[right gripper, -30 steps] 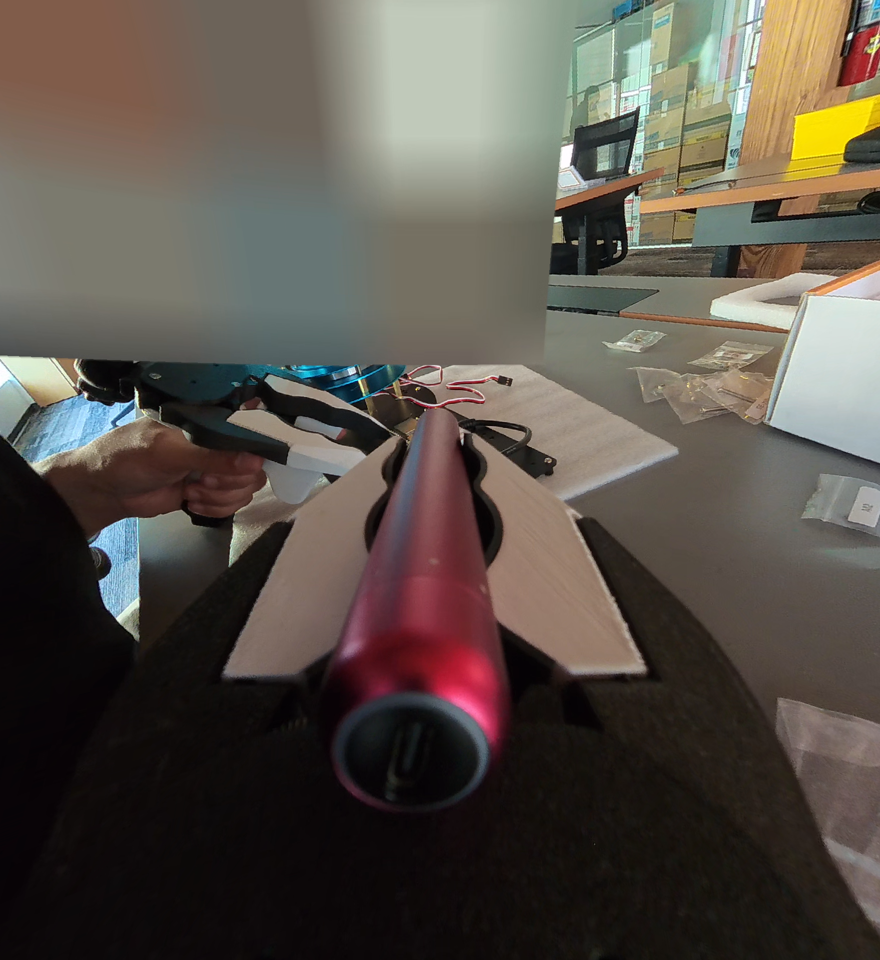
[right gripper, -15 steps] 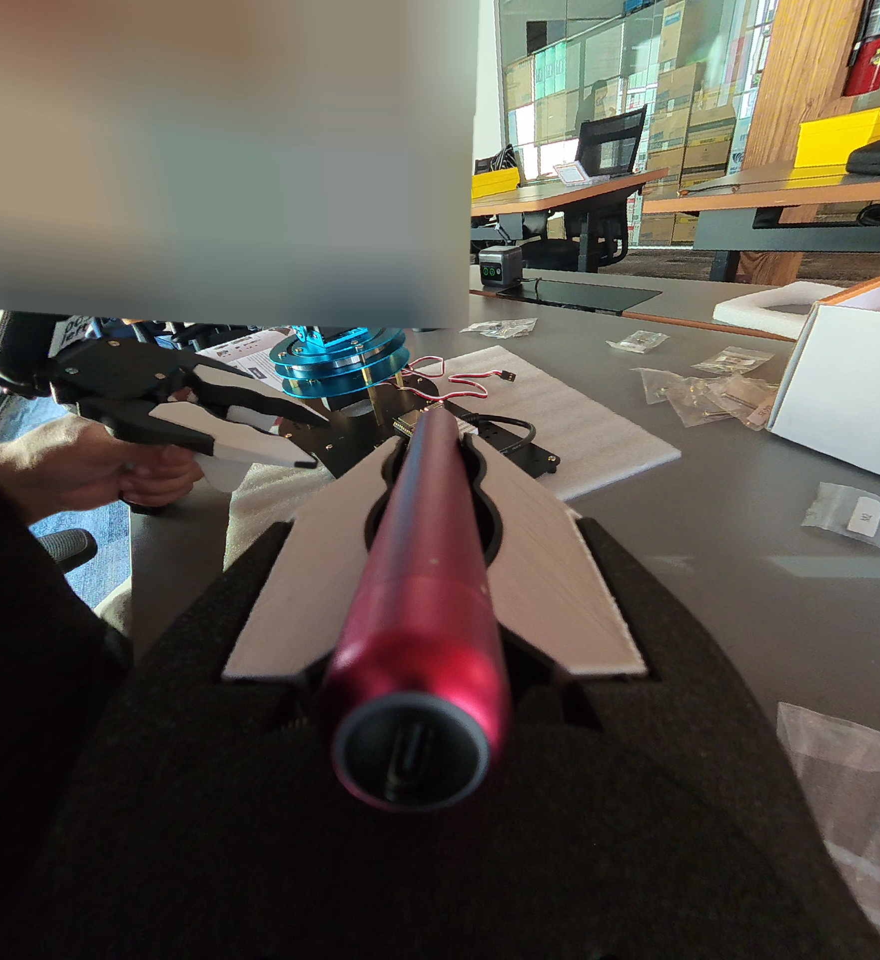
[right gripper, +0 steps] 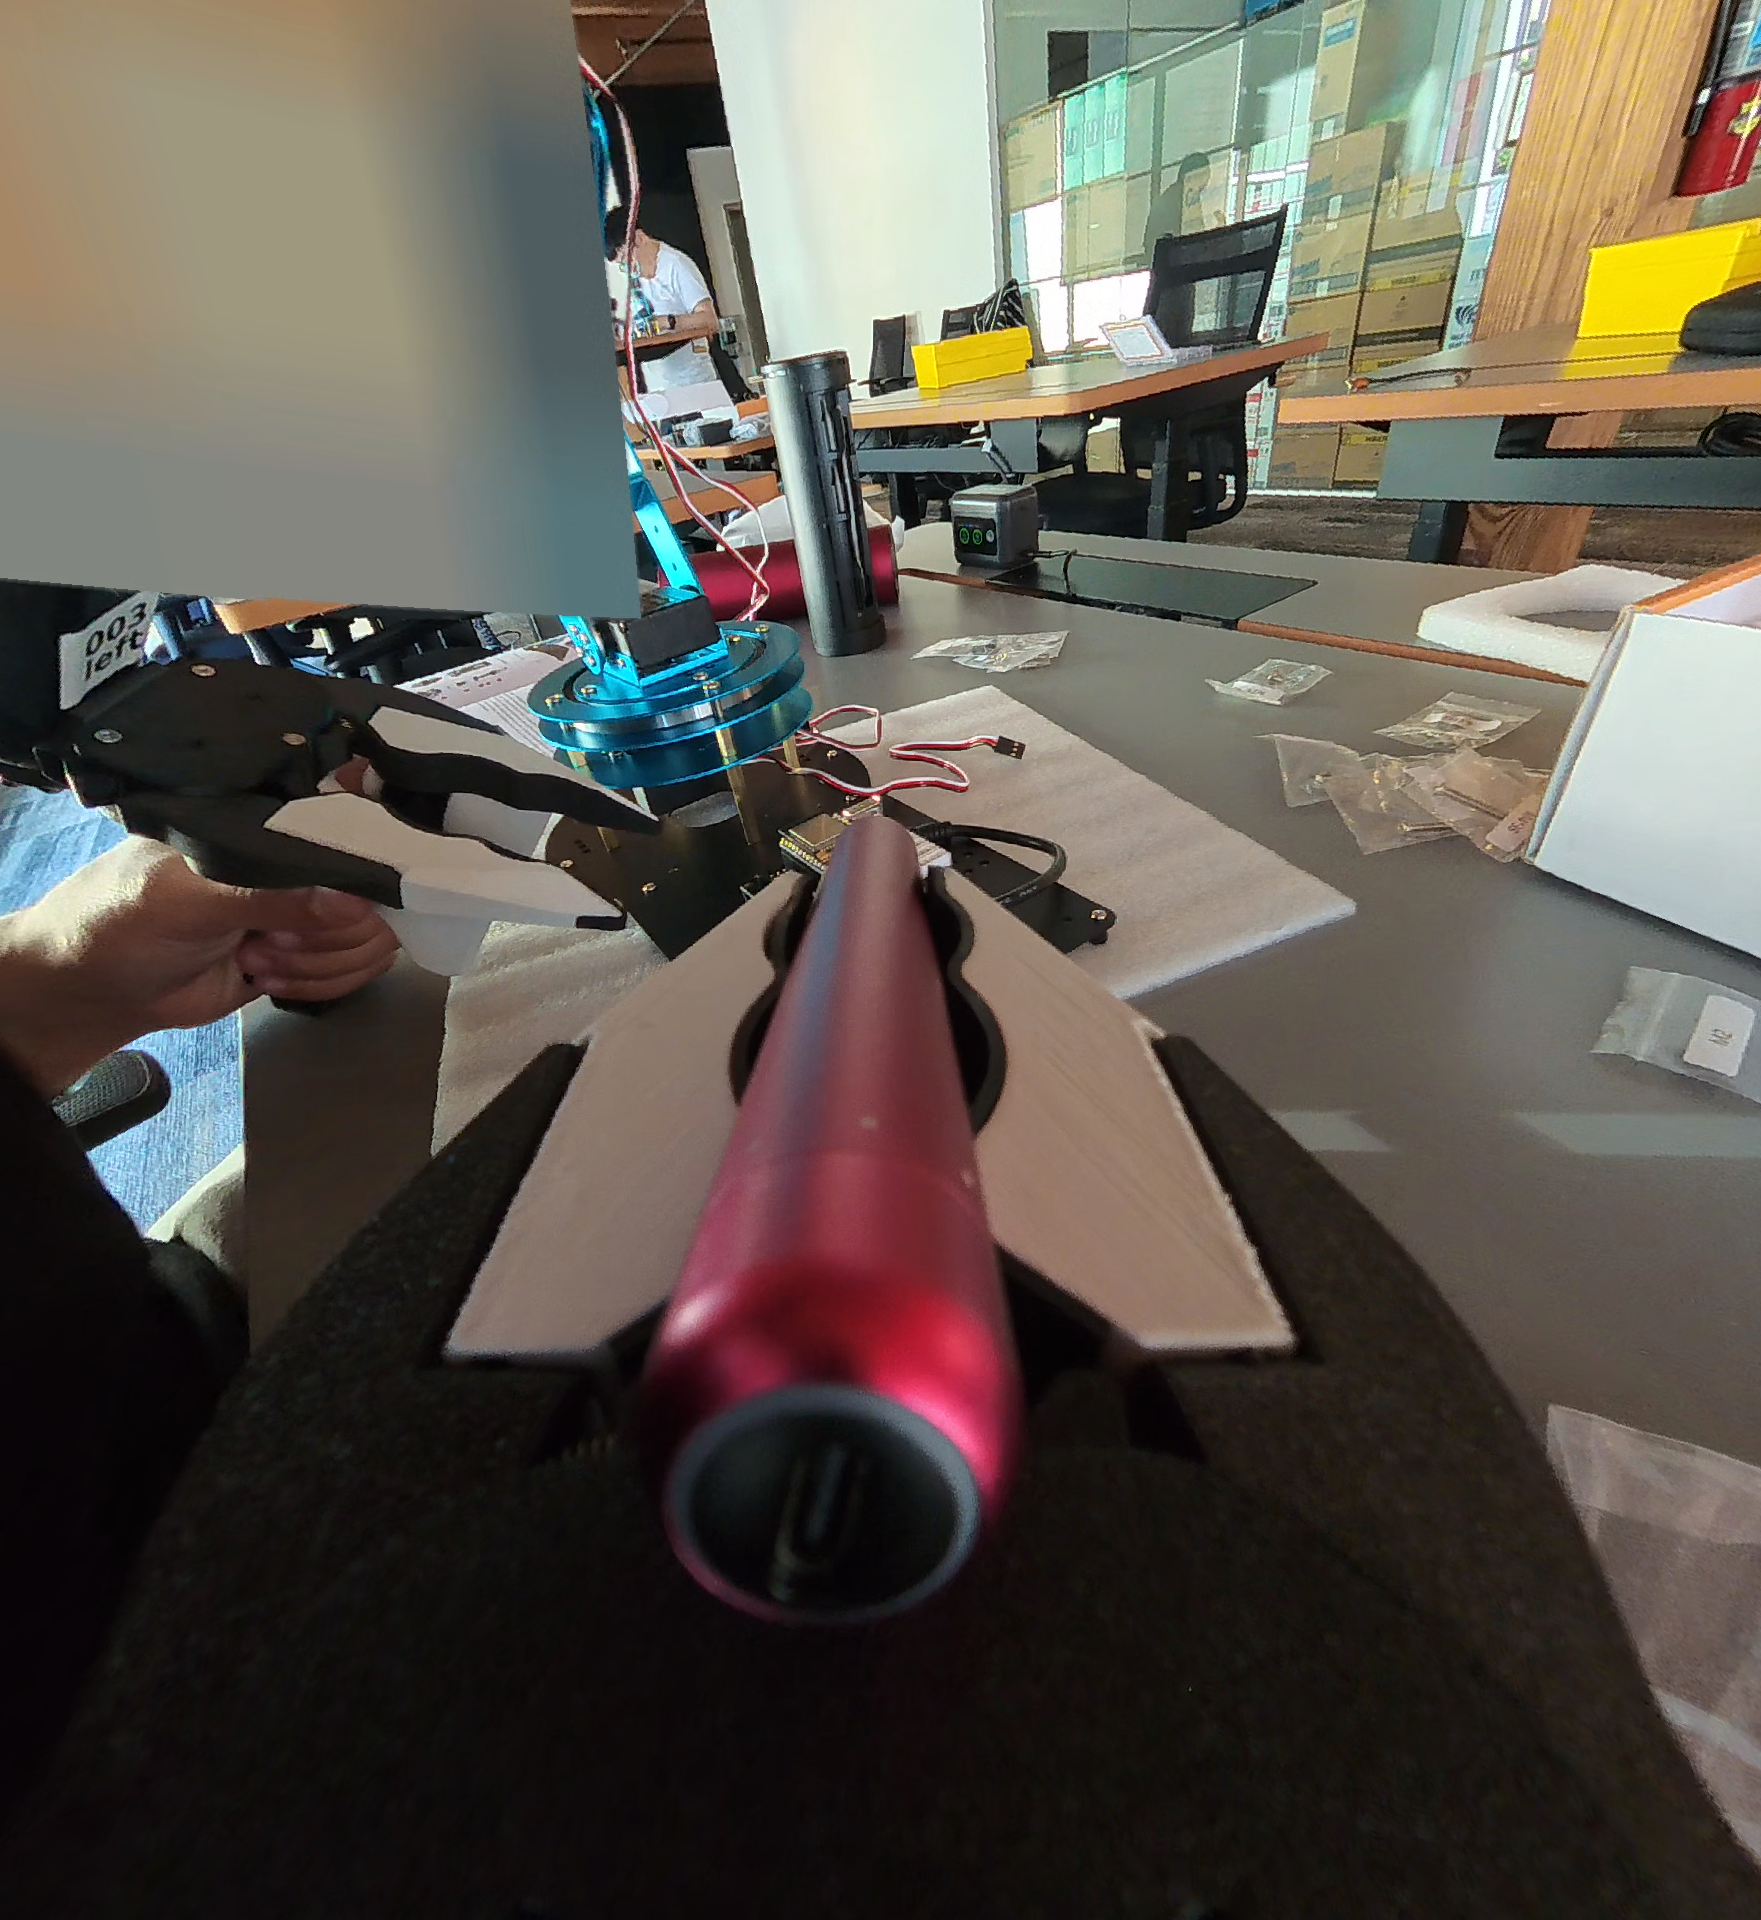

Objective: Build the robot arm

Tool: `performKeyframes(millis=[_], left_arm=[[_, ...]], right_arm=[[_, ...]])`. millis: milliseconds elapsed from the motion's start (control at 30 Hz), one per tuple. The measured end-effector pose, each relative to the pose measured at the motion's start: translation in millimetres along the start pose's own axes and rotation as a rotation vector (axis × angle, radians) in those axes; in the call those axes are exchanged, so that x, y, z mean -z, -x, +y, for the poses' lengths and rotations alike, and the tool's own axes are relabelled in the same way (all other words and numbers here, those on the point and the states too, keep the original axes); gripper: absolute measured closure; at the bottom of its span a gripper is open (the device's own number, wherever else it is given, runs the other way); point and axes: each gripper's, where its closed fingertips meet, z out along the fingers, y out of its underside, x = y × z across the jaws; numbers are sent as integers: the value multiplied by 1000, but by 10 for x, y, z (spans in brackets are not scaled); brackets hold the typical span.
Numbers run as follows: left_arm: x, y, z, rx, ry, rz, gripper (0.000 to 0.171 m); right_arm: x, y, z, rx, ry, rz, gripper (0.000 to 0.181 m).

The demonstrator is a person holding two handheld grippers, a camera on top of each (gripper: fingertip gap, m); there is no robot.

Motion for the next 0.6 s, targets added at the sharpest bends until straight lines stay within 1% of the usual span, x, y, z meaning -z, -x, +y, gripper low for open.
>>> performKeyframes(millis=[333, 600], left_arm=[[-1, -120, 29, -112, 15, -16, 124], [-5, -121, 22, -82, 14, 7, 124]], right_arm=[[19, 43, 9, 38, 2, 9, 161], [30, 62, 12, 49, 3, 8, 161]])
